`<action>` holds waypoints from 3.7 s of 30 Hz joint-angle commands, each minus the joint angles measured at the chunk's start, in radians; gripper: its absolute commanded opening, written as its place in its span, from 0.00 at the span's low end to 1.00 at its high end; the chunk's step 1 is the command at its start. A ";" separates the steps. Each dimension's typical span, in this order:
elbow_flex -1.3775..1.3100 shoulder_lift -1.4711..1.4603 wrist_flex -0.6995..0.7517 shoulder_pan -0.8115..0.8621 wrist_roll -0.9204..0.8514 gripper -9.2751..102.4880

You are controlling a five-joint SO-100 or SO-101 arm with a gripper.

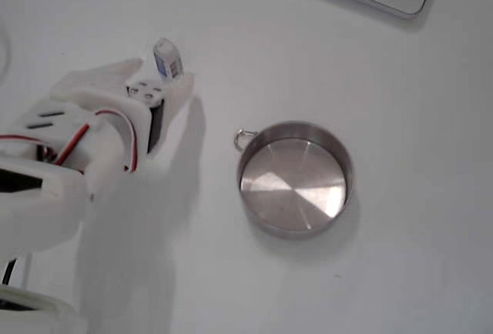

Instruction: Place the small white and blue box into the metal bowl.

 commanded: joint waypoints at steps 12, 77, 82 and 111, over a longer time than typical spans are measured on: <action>-0.103 -0.084 -0.018 0.000 0.009 0.31; -0.212 -0.383 -0.304 0.058 -0.002 0.08; -0.210 -0.382 -0.299 0.074 0.002 0.05; 0.261 0.330 -0.304 0.574 -0.006 0.05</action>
